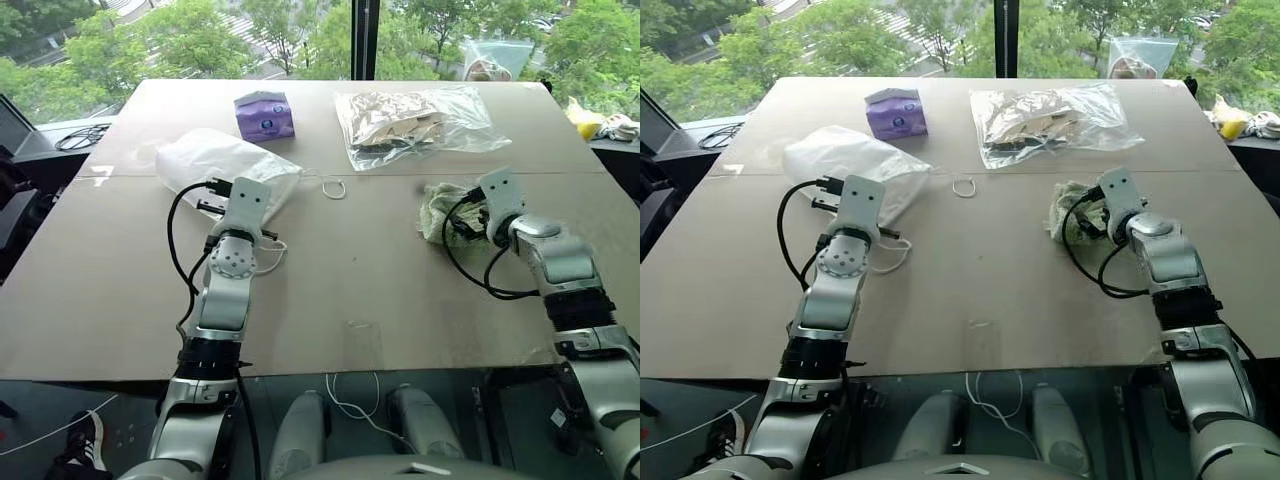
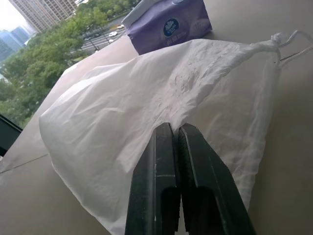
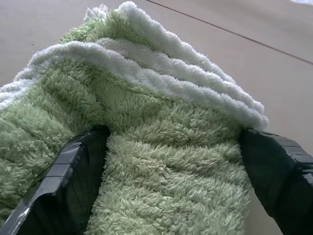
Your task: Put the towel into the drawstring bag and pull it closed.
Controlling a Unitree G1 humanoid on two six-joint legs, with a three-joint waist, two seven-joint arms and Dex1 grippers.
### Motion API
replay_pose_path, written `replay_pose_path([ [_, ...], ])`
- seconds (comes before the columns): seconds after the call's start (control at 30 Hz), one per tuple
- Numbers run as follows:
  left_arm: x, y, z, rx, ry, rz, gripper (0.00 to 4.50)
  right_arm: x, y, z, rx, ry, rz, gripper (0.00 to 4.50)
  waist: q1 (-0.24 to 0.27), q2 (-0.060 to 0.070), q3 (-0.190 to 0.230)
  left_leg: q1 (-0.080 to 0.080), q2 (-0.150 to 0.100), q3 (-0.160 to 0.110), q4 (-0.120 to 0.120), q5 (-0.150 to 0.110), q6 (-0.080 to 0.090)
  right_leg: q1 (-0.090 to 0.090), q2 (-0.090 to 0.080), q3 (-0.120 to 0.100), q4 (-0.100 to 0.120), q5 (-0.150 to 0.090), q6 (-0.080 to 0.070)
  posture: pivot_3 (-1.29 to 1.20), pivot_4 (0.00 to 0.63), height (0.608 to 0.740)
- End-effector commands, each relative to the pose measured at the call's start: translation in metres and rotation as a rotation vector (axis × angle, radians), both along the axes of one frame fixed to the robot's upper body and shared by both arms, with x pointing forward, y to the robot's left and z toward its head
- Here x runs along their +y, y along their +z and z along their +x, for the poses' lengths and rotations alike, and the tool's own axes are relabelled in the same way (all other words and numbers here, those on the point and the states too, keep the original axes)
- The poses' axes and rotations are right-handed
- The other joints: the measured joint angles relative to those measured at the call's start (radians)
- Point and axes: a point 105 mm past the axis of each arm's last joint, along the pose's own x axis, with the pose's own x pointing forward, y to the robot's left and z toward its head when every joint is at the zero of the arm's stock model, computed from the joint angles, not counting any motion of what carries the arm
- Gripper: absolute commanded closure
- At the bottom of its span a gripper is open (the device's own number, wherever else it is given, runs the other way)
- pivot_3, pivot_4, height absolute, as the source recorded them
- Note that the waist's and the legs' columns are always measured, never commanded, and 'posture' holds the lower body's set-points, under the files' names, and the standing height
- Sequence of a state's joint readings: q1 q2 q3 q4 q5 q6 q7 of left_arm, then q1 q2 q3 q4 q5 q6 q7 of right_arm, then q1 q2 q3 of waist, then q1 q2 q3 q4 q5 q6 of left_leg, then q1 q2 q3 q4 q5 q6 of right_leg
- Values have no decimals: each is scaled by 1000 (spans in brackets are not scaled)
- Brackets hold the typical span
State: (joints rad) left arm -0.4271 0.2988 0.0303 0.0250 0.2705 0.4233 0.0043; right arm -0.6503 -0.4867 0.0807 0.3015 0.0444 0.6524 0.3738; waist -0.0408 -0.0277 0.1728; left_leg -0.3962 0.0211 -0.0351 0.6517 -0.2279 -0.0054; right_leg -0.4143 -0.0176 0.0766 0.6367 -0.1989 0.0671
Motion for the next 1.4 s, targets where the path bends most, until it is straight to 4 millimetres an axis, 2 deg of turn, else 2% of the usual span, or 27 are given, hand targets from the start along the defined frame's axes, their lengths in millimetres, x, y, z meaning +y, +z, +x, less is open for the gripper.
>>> replay_pose_path([
  [0.03, -5, 13, -3, -55, -19, 7, 4390, -25, -12, 0, -29, -93, -164, 0, 0, 0, 0, 0, 0, 0, 1, 0, 0, 0, 0, 0, 0, 0, 0, 0, 150, 740],
  [0.2, -7, 13, -3, -53, -26, 7, 4390, -36, -36, -6, 68, -214, -55, 0, 0, -2, -1, 0, 0, 0, 1, 0, 0, 0, 0, 0, 0, -1, -2, 0, 150, 740],
  [0.27, -7, 13, -3, -53, -26, 6, 4390, -34, -47, -10, 134, -241, 46, 0, 1, -4, -3, 1, 0, 0, 1, 0, 0, 1, 0, 0, 0, -1, -2, 0, 150, 740],
  [0.43, -6, 11, -4, -49, -26, 5, 4390, -11, -80, -27, 385, -276, 353, 0, 2, -11, -9, 2, 0, 0, 1, 0, 0, 3, 0, 0, 0, -2, -3, 0, 150, 740],
  [0.5, -6, 11, -4, -48, -27, 5, 4390, 2, -84, -30, 442, -250, 432, 0, 1, -12, -11, 2, 0, -1, 1, 0, 0, 3, 0, 0, 0, -2, -4, 0, 150, 740],
  [0.67, -5, 11, -4, -48, -24, 6, 4390, 31, -82, -34, 503, -137, 505, 0, -2, -14, -12, 3, 1, -2, -4, 0, 0, 2, 1, -2, 0, -2, -4, 0, 150, 740],
  [0.7, -4, 11, -4, -48, -23, 6, 4500, 38, -80, -35, 506, -108, 519, 535, -4, -14, -12, 3, 1, -3, -4, 0, 0, 2, 1, -2, 0, -2, -4, 0, 150, 740],
  [0.73, -4, 11, -4, -48, -22, 6, 4500, 42, -78, -35, 507, -87, 530, 767, -7, -14, -13, 4, 2, -2, -5, 0, 0, 2, 1, -2, 0, -2, -3, 0, 150, 740],
  [0.83, -3, 11, -4, -47, -20, 7, 4500, 53, -73, -35, 509, -41, 552, 2127, -25, -14, -13, 5, 2, -2, -8, 0, 0, 2, 2, -2, 0, -1, -2, 0, 150, 740],
  [0.87, -3, 11, -4, -47, -19, 8, 4500, 55, -73, -35, 506, -28, 548, 2642, -28, -14, -13, 6, 2, -2, -8, 0, 0, 2, 2, -2, 0, -1, -2, 0, 150, 740],
  [1.0, -3, 11, -4, -44, -22, 1, 4500, 59, -70, -35, 490, 10, 534, 4224, -34, -14, -13, 8, 3, -1, -11, 0, 0, 2, 2, -2, 0, -2, -3, 0, 150, 740],
  [1.03, -3, 10, -4, -42, -29, -8, 4500, 60, -70, -35, 488, 15, 536, 4411, -35, -14, -13, 9, 3, -1, -12, 0, 0, 2, 2, -2, 0, -2, -3, 0, 150, 740],
  [1.2, -8, 11, -3, -24, -107, -129, 4500, 71, -57, -35, 472, 57, 648, 4428, -38, -14, -13, 11, 3, -1, -16, 0, 0, 2, 3, -2, 0, -4, -6, 0, 150, 740],
  [1.33, -22, 21, -4, -19, -285, -317, 4500, 93, -16, -35, 401, 180, 900, 4428, -53, -13, -12, 11, 5, -1, -18, 0, 0, 1, 4, -2, 0, -5, -7, 0, 150, 740],
  [1.4, -25, 25, -6, -13, -351, -363, 4500, 99, 1, -38, 376, 235, 991, 4428, -56, -9, -9, 9, 6, -1, -18, 0, 0, -1, 5, -2, 0, -5, -8, 0, 150, 740],
])
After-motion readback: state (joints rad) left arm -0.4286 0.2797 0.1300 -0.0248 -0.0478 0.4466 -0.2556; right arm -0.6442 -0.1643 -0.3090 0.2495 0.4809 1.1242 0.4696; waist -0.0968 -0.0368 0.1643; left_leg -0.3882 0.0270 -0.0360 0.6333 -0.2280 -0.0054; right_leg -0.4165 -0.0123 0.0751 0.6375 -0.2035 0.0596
